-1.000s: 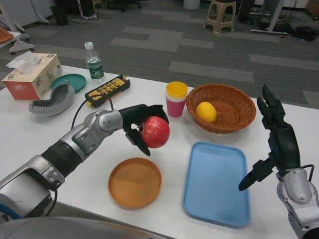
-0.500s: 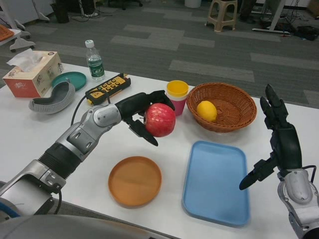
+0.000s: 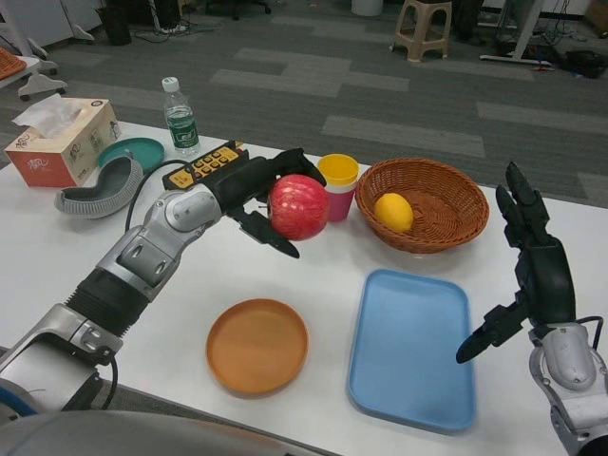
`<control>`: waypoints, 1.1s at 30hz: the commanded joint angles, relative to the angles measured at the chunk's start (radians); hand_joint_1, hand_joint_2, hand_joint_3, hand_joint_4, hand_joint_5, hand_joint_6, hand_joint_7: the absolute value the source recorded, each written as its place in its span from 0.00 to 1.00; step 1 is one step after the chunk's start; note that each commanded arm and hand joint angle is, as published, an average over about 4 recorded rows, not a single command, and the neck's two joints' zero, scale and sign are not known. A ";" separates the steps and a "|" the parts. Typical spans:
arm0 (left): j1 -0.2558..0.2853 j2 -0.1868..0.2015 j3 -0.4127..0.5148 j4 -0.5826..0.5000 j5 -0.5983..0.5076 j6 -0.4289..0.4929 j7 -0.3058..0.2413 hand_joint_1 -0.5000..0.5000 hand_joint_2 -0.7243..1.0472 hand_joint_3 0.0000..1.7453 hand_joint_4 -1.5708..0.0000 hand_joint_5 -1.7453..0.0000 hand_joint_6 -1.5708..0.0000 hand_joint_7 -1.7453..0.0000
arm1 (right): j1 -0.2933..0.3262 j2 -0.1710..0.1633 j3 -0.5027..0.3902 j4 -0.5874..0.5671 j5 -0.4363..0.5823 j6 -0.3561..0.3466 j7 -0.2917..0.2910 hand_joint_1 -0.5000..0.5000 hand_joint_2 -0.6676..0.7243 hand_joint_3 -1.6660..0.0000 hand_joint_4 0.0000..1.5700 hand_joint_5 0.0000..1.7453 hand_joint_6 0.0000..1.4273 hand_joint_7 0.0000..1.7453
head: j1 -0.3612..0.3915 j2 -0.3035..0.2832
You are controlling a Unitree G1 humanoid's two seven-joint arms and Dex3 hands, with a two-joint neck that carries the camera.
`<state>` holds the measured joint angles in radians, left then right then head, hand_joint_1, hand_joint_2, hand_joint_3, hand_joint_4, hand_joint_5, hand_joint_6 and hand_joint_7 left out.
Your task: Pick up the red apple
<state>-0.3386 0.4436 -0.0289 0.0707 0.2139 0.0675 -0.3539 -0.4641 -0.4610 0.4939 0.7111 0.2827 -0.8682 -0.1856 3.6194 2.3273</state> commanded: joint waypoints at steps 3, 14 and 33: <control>0.018 0.011 0.027 -0.027 -0.004 0.006 0.013 0.00 1.00 0.10 0.38 0.18 0.32 0.28 | -0.015 -0.007 -0.005 0.000 0.012 -0.005 -0.008 0.08 0.91 1.00 0.00 0.00 0.00 0.00 | 0.001 0.003; 0.031 0.009 0.030 -0.043 -0.004 0.006 0.018 0.00 1.00 0.10 0.38 0.18 0.32 0.28 | -0.010 -0.008 -0.006 -0.014 0.012 -0.005 -0.008 0.08 0.91 1.00 0.00 0.00 0.00 0.00 | 0.001 0.009; 0.053 0.009 0.031 -0.066 -0.004 0.006 0.022 0.00 1.00 0.10 0.38 0.18 0.30 0.27 | 0.002 -0.009 -0.009 -0.031 0.010 -0.006 -0.008 0.08 0.91 1.00 0.00 0.00 0.00 0.00 | 0.002 0.014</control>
<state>-0.2990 0.4437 -0.0097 0.0232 0.2138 0.0679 -0.3375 -0.4639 -0.4610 0.4936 0.6898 0.2826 -0.8683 -0.1856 3.6217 2.3401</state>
